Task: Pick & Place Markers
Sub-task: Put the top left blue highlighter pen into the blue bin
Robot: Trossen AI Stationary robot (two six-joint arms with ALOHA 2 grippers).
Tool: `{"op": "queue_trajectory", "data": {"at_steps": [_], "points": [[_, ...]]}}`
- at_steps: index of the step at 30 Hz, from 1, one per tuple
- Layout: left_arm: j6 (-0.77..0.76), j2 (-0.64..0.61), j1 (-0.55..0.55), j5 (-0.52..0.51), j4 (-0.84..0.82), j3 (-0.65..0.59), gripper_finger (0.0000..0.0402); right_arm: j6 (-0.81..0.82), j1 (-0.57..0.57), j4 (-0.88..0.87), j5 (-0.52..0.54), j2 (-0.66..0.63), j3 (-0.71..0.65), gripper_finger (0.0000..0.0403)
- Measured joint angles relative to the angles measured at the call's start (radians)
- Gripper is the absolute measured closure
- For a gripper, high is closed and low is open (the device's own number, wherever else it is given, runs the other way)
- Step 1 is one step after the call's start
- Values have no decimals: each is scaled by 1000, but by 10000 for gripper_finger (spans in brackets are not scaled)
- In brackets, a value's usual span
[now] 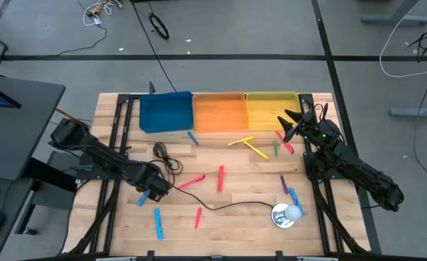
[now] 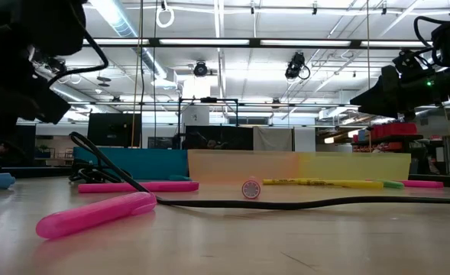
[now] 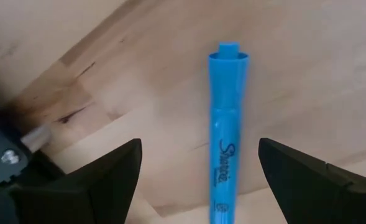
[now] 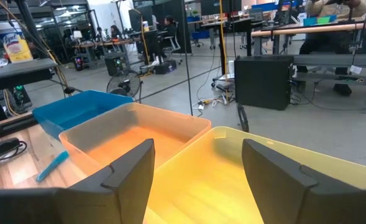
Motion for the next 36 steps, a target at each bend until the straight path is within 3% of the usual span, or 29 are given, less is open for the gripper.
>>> {"op": "queue_trajectory", "data": {"at_steps": [20,24,36], "points": [[35,54,8,-18,97,2,82,0,0,0,0,0,0,158],[34,54,8,-14,109,2,125,0,0,0,0,0,0,158],[48,55,7,-11,150,2,311,0,0,0,0,0,0,158]]}}
